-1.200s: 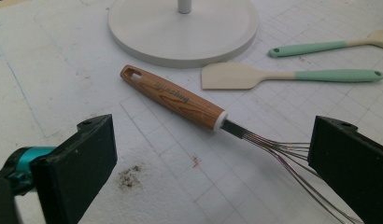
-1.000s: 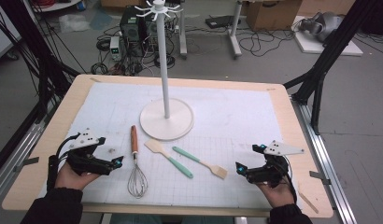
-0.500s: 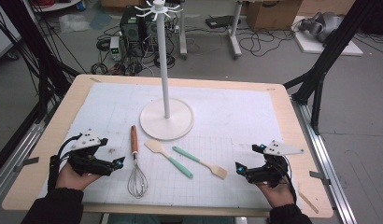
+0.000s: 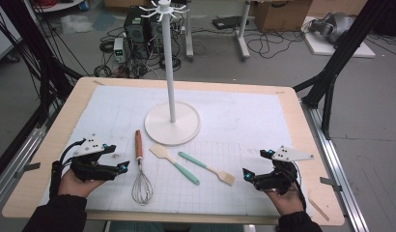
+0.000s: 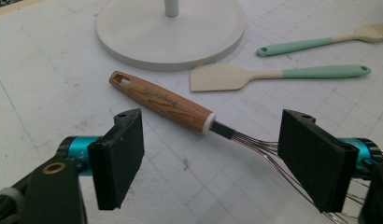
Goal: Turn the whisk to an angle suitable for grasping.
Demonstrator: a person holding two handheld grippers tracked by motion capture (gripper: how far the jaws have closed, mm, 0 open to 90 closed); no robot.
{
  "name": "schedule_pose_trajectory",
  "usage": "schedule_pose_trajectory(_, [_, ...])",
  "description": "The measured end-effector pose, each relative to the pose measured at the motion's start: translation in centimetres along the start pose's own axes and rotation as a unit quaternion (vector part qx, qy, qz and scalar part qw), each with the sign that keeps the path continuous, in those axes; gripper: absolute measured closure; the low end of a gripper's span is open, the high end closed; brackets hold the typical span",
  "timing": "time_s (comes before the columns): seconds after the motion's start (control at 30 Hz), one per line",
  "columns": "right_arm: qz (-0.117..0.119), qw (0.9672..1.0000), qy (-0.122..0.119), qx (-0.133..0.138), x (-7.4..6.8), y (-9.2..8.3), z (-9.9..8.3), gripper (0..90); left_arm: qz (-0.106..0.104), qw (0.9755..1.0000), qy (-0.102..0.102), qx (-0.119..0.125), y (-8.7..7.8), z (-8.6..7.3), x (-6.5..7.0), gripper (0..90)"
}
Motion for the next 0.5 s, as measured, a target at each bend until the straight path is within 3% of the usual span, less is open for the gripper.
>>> schedule_pose_trajectory(0.27, [0.002,1.0,-0.001,-0.002,-0.15,0.12,0.03,0.9,-0.013,0.9999,-0.001,-0.004,-0.02,0.03,-0.03,35.2])
schedule_pose_trajectory(0.5, [0.003,1.0,-0.001,-0.003,-0.24,0.14,0.02,0.9,-0.021,0.9997,-0.006,-0.008,0.04,-0.02,-0.21,51.2])
Point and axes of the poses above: each handheld gripper's, and its own axes: y roughly forward along the jaws, z roughly out of its top, x roughly to its right, the point moved 2 cm from there along y, roughly forward along the jaws, and after that the axes turned 3 degrees about -y, right-handed, at the moved point
